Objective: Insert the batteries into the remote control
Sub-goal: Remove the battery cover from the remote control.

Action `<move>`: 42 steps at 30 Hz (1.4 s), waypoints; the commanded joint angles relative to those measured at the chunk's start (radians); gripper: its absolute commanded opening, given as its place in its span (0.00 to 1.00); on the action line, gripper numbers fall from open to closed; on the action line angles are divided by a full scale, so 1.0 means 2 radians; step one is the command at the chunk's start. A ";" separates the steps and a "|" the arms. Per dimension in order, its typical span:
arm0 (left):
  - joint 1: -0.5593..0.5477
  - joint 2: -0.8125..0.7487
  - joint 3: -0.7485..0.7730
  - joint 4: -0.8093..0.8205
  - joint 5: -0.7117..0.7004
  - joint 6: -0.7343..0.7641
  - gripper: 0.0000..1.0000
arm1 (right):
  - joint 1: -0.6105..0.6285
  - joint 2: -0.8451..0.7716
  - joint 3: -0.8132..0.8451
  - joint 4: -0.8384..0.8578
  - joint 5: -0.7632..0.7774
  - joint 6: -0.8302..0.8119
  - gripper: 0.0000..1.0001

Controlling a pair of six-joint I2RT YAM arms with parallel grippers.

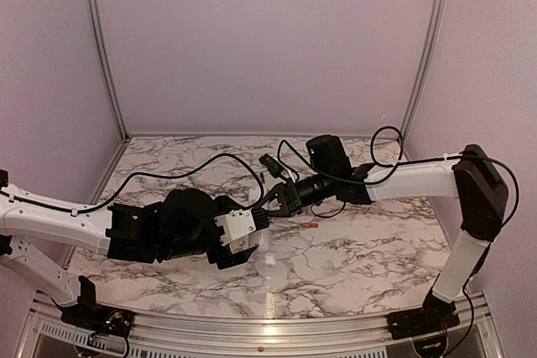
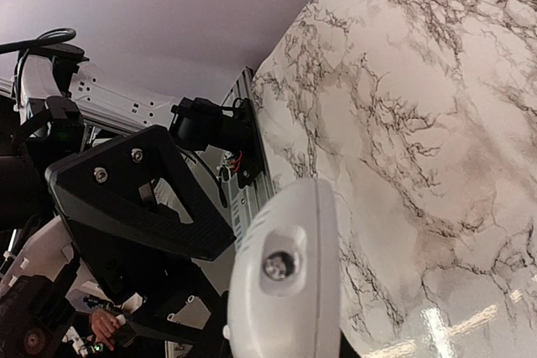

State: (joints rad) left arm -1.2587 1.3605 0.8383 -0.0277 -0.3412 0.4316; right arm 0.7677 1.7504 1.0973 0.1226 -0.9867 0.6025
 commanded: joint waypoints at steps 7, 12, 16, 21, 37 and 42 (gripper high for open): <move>-0.003 0.016 0.023 -0.005 0.003 0.004 0.89 | 0.009 0.007 0.023 0.008 -0.009 0.007 0.05; -0.003 0.017 0.023 -0.003 0.005 0.003 0.90 | 0.010 0.007 0.024 0.009 -0.008 0.007 0.05; -0.003 0.018 0.022 -0.003 0.007 0.003 0.90 | 0.010 0.008 0.024 0.009 -0.008 0.006 0.05; -0.003 0.018 0.022 -0.004 0.013 0.001 0.91 | 0.010 0.009 0.025 0.007 -0.008 0.006 0.05; -0.003 0.016 0.017 0.023 -0.025 0.001 0.86 | 0.010 0.010 0.025 0.011 -0.013 0.010 0.03; -0.002 0.003 0.014 0.040 -0.035 0.003 0.84 | 0.010 0.015 0.025 0.011 -0.013 0.011 0.02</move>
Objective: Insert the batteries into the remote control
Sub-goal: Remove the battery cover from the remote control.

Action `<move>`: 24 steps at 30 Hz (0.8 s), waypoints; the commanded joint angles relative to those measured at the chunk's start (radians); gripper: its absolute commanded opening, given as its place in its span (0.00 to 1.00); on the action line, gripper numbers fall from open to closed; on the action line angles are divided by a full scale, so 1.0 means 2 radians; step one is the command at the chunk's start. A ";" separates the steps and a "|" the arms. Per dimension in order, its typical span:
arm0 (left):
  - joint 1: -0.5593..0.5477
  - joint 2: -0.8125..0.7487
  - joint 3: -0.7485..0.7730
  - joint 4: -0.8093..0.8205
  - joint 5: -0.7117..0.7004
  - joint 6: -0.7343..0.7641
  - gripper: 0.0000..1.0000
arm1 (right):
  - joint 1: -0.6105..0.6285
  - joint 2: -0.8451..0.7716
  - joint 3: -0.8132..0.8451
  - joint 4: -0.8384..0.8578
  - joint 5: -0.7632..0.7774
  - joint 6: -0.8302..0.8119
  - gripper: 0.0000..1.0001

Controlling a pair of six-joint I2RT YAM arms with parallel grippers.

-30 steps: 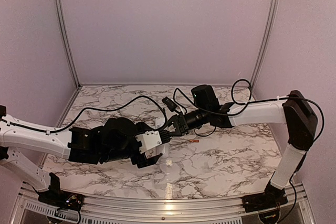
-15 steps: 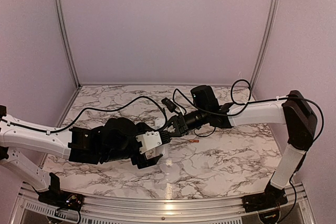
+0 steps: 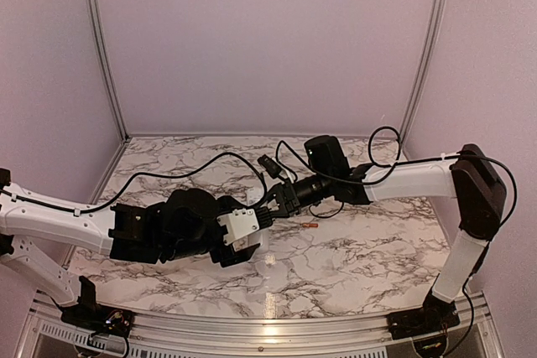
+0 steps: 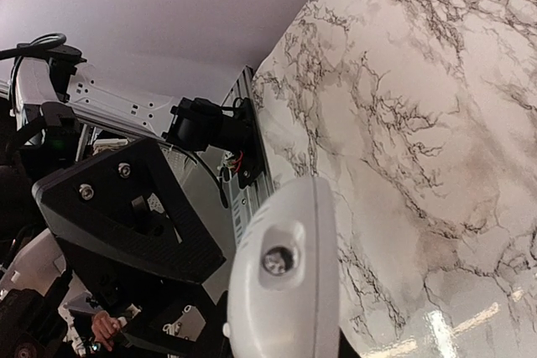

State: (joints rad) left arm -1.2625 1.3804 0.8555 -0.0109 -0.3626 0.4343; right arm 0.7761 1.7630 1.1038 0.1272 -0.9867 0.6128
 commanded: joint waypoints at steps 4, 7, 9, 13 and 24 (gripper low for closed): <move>0.000 -0.019 0.002 0.038 -0.021 0.005 0.84 | 0.006 0.011 0.022 0.008 -0.012 0.006 0.02; 0.000 -0.025 -0.004 0.034 -0.004 0.007 0.86 | 0.006 0.012 0.024 0.007 -0.012 0.006 0.02; 0.000 -0.029 -0.006 0.026 0.012 0.004 0.88 | 0.005 0.012 0.025 0.004 -0.011 0.003 0.01; 0.000 -0.037 -0.014 0.022 0.039 -0.007 0.90 | 0.005 0.012 0.025 0.001 -0.011 0.000 0.01; 0.014 -0.020 -0.010 0.006 0.056 -0.025 0.91 | 0.005 0.006 0.025 0.005 -0.015 0.007 0.01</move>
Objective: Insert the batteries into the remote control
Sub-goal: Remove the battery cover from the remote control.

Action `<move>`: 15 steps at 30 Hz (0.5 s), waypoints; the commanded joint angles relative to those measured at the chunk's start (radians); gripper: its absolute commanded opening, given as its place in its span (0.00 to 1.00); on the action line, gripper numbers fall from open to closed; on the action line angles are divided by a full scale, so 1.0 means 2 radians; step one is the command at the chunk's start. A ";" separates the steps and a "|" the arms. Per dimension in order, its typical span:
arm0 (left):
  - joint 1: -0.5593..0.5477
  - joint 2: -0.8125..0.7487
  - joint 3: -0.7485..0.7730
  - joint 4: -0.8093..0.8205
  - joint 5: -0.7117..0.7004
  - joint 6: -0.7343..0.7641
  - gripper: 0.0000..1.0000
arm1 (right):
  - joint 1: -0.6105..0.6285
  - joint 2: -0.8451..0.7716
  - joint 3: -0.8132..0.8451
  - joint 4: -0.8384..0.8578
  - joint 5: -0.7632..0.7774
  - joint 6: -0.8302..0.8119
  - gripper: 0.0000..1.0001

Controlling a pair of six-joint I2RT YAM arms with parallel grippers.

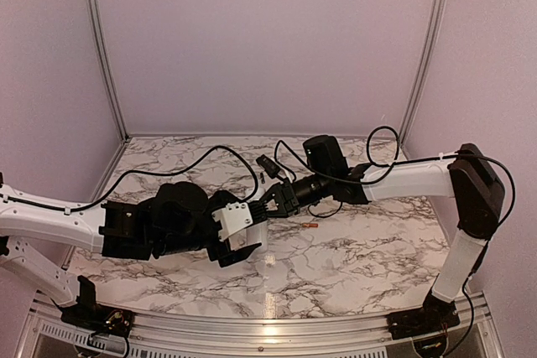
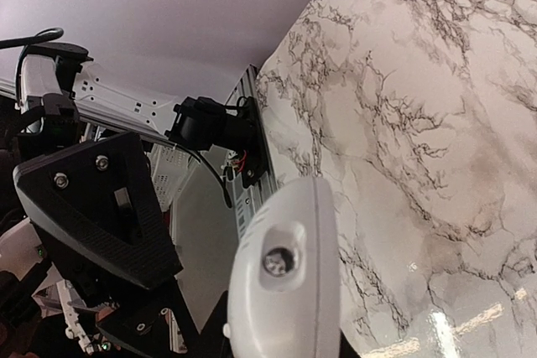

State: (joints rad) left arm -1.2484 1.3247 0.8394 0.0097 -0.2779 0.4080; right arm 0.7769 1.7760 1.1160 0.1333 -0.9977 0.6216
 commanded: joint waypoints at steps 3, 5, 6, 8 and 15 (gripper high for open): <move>0.011 0.010 -0.003 -0.004 0.010 -0.013 0.90 | 0.005 0.000 0.020 0.004 -0.012 0.004 0.01; 0.011 0.011 -0.003 -0.004 0.009 -0.012 0.90 | 0.005 0.000 0.020 0.006 -0.013 0.006 0.01; 0.012 0.011 -0.002 -0.004 0.009 -0.012 0.90 | 0.005 0.000 0.020 0.007 -0.013 0.007 0.01; 0.014 0.014 -0.002 -0.004 0.008 -0.013 0.91 | 0.005 0.000 0.019 0.008 -0.014 0.007 0.01; 0.015 0.017 -0.003 -0.018 0.016 -0.016 0.93 | 0.005 0.000 0.019 0.011 -0.015 0.009 0.00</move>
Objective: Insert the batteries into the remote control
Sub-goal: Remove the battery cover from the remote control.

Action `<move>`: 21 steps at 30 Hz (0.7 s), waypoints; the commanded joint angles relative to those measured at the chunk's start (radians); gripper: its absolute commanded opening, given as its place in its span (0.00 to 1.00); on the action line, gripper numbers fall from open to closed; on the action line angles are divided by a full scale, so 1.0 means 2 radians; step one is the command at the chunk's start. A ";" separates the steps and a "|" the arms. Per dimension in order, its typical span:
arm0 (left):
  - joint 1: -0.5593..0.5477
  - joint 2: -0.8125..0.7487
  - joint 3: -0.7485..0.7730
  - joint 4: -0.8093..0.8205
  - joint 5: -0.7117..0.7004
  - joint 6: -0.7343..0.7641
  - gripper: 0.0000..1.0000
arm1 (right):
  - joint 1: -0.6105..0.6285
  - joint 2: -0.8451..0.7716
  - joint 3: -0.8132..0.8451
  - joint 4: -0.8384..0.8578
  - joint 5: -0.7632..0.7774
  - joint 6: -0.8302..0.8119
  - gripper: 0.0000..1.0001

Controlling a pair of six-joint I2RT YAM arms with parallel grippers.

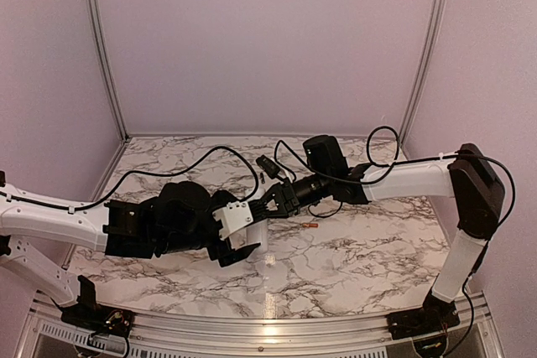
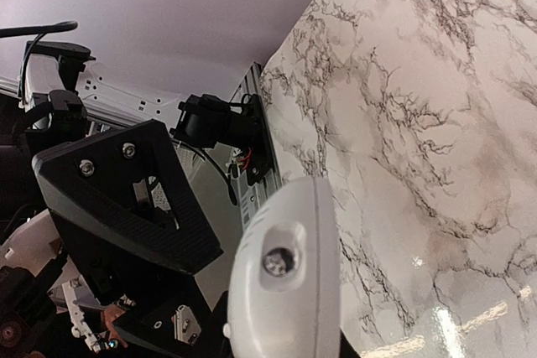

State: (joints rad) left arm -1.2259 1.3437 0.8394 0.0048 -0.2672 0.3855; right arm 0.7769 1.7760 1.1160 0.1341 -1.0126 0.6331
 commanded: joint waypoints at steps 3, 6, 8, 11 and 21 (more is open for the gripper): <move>0.005 0.008 -0.005 -0.015 0.016 -0.010 0.94 | 0.006 0.000 0.019 0.011 -0.007 0.003 0.00; 0.005 0.010 -0.007 -0.017 0.017 -0.013 0.94 | 0.006 0.001 0.020 0.010 -0.008 0.003 0.00; 0.007 0.011 -0.008 -0.016 0.015 -0.014 0.93 | 0.006 0.002 0.021 0.010 -0.008 0.004 0.00; 0.009 0.012 -0.007 -0.016 0.011 -0.013 0.93 | 0.008 0.003 0.022 0.010 -0.010 0.005 0.00; 0.018 0.013 -0.005 -0.009 -0.013 0.002 0.88 | 0.011 0.004 0.023 0.016 -0.017 0.008 0.00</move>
State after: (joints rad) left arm -1.2049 1.3575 0.8375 -0.0055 -0.2440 0.3683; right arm 0.7811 1.7760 1.1160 0.1379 -1.0084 0.6357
